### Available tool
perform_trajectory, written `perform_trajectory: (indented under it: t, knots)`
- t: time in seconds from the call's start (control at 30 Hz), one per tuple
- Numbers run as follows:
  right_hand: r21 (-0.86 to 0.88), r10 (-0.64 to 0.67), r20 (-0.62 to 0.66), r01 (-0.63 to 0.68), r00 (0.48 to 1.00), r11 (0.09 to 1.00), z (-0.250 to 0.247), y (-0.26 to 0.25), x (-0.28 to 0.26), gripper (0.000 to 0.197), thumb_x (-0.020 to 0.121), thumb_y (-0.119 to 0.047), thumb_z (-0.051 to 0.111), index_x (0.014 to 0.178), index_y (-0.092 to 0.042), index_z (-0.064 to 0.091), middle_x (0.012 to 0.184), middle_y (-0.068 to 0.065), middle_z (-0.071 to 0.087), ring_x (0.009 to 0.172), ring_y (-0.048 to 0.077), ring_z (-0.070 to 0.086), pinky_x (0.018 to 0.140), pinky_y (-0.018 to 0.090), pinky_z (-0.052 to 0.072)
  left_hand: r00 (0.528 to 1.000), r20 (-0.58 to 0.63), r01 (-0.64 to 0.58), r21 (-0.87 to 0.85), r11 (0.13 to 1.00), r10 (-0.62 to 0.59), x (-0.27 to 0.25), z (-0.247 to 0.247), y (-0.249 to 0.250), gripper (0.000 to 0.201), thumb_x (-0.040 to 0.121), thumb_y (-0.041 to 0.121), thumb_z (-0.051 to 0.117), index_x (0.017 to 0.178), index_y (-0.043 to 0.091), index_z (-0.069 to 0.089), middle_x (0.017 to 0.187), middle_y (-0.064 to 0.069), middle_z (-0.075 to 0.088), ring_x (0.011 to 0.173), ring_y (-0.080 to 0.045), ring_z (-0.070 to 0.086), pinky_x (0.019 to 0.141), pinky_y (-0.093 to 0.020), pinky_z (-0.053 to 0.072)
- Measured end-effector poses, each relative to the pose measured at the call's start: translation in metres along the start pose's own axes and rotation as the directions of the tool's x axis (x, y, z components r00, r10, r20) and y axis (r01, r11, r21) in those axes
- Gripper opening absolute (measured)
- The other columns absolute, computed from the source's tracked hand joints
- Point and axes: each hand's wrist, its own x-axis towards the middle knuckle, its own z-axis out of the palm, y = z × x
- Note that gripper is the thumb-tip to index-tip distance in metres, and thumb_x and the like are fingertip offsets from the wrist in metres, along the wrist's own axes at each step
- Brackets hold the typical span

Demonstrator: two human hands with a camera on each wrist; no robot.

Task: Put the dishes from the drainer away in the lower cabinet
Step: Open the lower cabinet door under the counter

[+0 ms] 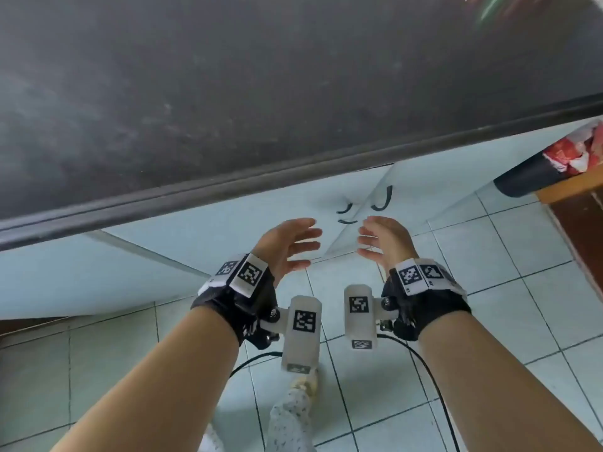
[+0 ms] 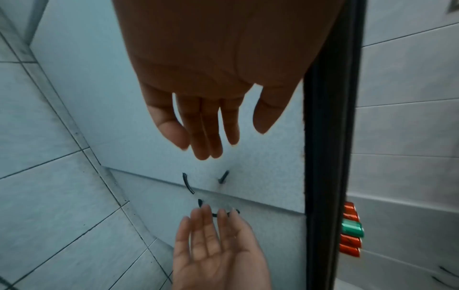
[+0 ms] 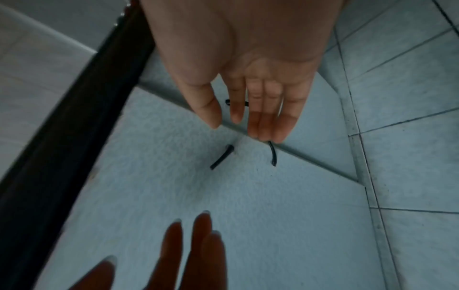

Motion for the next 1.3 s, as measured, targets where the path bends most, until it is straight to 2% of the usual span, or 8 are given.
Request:
perform_trajectory:
  t: [0.17, 0.3, 0.4, 0.67, 0.77, 0.93, 1.1, 1.3]
  knots:
    - [-0.126, -0.120, -0.041, 0.114, 0.992, 0.985, 0.001, -0.021, 0.038, 0.017, 0.086, -0.014, 0.056, 0.102, -0.012, 0.054, 0.102, 0.006, 0.053, 0.095, 0.021, 0.054, 0.082, 0.038, 0.051, 1.000, 0.004, -0.002, 0.089, 0.996, 0.001, 0.035, 0.020, 0.017, 0.030, 0.094, 0.026, 0.043, 0.122, 0.023, 0.055, 0.130, 0.001, 0.058, 0.101, -0.015, 0.058, 0.076, -0.028, 0.046]
    - [-0.254, -0.265, -0.060, 0.242, 0.962, 0.936, -0.002, -0.027, 0.047, 0.011, 0.080, -0.010, 0.058, 0.076, -0.020, 0.054, 0.094, 0.002, 0.059, 0.097, 0.022, 0.056, 0.099, 0.045, 0.047, 0.999, 0.036, -0.007, 0.199, 0.980, -0.001, 0.048, 0.034, 0.019, 0.039, 0.095, 0.023, 0.042, 0.132, 0.020, 0.052, 0.141, 0.004, 0.050, 0.111, -0.016, 0.054, 0.080, -0.025, 0.047]
    - [-0.291, -0.270, -0.020, 0.253, 0.963, 0.923, -0.006, -0.020, 0.044, 0.017, 0.077, -0.011, 0.057, 0.093, -0.018, 0.059, 0.105, 0.002, 0.061, 0.108, 0.022, 0.057, 0.102, 0.045, 0.044, 0.999, -0.021, -0.026, 0.151, 0.988, 0.029, 0.051, 0.040, 0.015, 0.036, 0.093, 0.017, 0.046, 0.127, 0.011, 0.056, 0.137, -0.004, 0.055, 0.109, -0.016, 0.056, 0.083, -0.024, 0.048]
    - [-0.174, -0.525, 0.035, 0.523, 0.850, 0.835, -0.021, -0.042, 0.016, 0.026, 0.076, 0.005, 0.050, 0.070, -0.018, 0.060, 0.060, -0.012, 0.057, 0.059, 0.001, 0.050, 0.063, 0.015, 0.040, 0.991, -0.080, -0.076, 0.295, 0.953, 0.104, 0.045, 0.047, 0.000, 0.035, 0.094, 0.006, 0.041, 0.123, 0.007, 0.059, 0.126, -0.009, 0.061, 0.109, -0.017, 0.058, 0.095, -0.033, 0.047]
    - [-0.243, -0.558, 0.027, 0.547, 0.829, 0.801, -0.024, -0.031, 0.011, 0.018, 0.069, -0.002, 0.046, 0.072, -0.008, 0.063, 0.063, -0.002, 0.054, 0.068, 0.016, 0.047, 0.067, 0.027, 0.038, 0.994, -0.077, -0.048, 0.329, 0.943, 0.077, 0.035, 0.048, -0.010, 0.034, 0.094, 0.008, 0.040, 0.121, 0.009, 0.060, 0.131, -0.008, 0.060, 0.111, -0.018, 0.058, 0.097, -0.035, 0.046]
    - [-0.243, -0.510, -0.044, 0.486, 0.859, 0.840, -0.046, 0.012, -0.018, 0.037, 0.073, 0.011, 0.047, 0.065, -0.020, 0.064, 0.065, -0.001, 0.062, 0.074, 0.019, 0.055, 0.073, 0.029, 0.044, 0.998, -0.029, 0.055, 0.287, 0.956, -0.049, -0.014, 0.040, -0.035, 0.029, 0.092, 0.020, 0.047, 0.114, 0.014, 0.064, 0.127, -0.003, 0.063, 0.107, -0.017, 0.061, 0.086, -0.026, 0.047]
    - [-0.218, -0.361, 0.026, 0.358, 0.932, 0.908, -0.060, 0.057, -0.077, 0.037, 0.070, 0.024, 0.043, 0.093, 0.008, 0.067, 0.039, -0.015, 0.060, 0.044, -0.007, 0.057, 0.051, 0.005, 0.044, 0.984, -0.170, 0.047, -0.032, 0.998, -0.052, -0.077, 0.025, -0.067, 0.017, 0.085, 0.027, 0.059, 0.099, 0.016, 0.058, 0.115, -0.005, 0.056, 0.105, -0.021, 0.061, 0.078, -0.032, 0.052]
    - [-0.355, -0.205, 0.130, 0.239, 0.970, 0.904, -0.047, 0.113, -0.152, 0.037, 0.073, 0.021, 0.046, 0.094, 0.002, 0.070, 0.055, -0.006, 0.064, 0.065, 0.013, 0.054, 0.067, 0.019, 0.046, 0.940, -0.332, 0.018, -0.190, 0.982, -0.081, -0.134, 0.029, -0.108, 0.081, 0.069, 0.023, 0.075, 0.138, 0.016, 0.033, 0.123, -0.006, 0.045, 0.120, -0.025, 0.050, 0.075, -0.039, 0.053]
